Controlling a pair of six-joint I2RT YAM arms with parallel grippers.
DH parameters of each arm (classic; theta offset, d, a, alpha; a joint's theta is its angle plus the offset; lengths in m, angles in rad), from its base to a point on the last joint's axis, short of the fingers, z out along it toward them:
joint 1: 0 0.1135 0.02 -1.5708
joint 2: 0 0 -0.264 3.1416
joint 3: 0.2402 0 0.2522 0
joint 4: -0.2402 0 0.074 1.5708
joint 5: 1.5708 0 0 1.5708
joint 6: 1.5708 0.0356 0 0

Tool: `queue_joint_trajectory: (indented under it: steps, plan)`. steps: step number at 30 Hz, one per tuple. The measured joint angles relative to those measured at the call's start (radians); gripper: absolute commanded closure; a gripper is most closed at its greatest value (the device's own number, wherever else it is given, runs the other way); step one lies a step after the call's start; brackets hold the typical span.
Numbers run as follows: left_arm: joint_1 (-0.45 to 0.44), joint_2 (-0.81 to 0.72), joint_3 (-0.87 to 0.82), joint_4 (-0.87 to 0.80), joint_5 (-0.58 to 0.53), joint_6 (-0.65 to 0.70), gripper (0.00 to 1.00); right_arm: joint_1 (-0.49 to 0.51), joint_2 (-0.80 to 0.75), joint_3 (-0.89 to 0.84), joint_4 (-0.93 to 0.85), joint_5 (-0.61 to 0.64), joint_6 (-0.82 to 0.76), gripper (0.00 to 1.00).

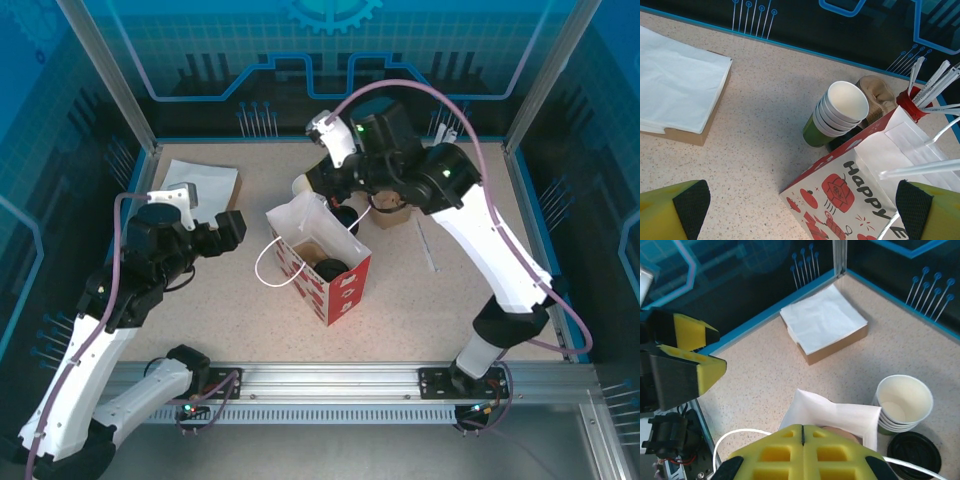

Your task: Pack the takeout coffee

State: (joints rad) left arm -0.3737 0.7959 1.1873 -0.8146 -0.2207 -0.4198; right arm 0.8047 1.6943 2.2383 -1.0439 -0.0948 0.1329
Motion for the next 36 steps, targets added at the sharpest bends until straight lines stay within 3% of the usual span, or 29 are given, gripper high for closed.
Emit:
queue_joint_trajectory:
  steps: [17, 28, 36]
  plan:
    - [0.001, -0.006, -0.013, 0.0, -0.001, 0.0, 0.01, 0.002, 0.166, -0.086, 0.025, -0.13, -0.002, 0.94]
    - [0.001, -0.015, -0.013, 0.0, -0.001, 0.0, 0.01, 0.002, 0.17, -0.1, 0.026, -0.144, 0.001, 0.65]
    - [0.001, -0.017, -0.013, 0.0, -0.004, 0.0, 0.01, 0.001, 0.166, -0.043, 0.005, -0.096, -0.009, 0.52]
